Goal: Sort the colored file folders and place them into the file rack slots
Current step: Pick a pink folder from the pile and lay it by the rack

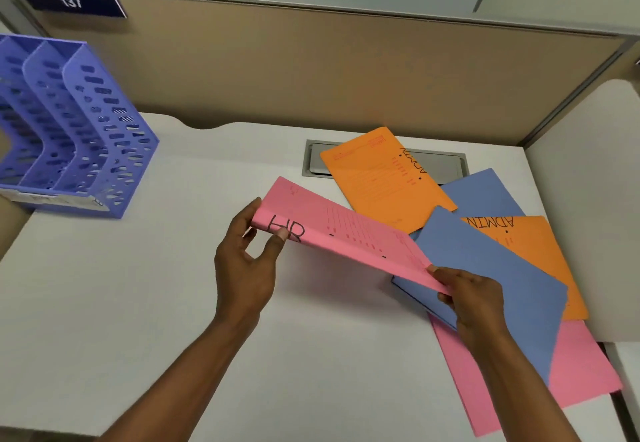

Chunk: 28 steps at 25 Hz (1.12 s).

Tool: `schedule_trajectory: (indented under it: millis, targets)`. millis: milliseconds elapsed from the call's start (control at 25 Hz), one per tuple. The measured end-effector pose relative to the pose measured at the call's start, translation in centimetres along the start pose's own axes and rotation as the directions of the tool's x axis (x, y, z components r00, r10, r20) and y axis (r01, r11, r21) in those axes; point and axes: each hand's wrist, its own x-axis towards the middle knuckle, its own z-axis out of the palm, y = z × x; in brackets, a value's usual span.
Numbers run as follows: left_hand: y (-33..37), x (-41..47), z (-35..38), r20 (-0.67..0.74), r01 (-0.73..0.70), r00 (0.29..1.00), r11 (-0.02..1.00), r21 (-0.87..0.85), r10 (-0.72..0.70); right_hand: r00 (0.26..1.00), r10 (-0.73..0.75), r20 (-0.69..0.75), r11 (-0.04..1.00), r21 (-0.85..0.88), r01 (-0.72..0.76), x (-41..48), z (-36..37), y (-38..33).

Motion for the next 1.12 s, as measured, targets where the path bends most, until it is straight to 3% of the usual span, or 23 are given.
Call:
schedule_trajectory:
  millis: [240,320,520,760,1120]
  targets:
    - [2.1,-0.1,-8.3,-0.043,-0.177,0.981,0.967,0.182,0.187,0.981,0.152,0.120,0.987,0.030,-0.157,-7.8,3.3,1.4]
    - [2.1,-0.1,-10.8,-0.069,-0.173,0.979,0.965,0.196,0.189,0.981,0.155,0.115,0.988,-0.004,-0.156,-10.1,4.7,2.1]
    - [1.2,-0.1,-16.8,-0.145,-0.093,0.983,0.989,0.114,0.109,0.984,0.148,0.103,0.988,-0.048,-0.144,-15.6,8.5,4.4]
    - [0.3,-0.2,-21.6,-0.090,-0.129,0.987,0.989,0.076,0.135,0.962,0.205,0.181,0.967,0.112,-0.228,-20.5,11.9,7.3]
    - [-0.8,-3.4,-21.2,-0.080,0.002,0.997,0.964,-0.268,-0.024,0.914,0.181,0.364,0.959,0.139,-0.246,-24.1,15.8,11.2]
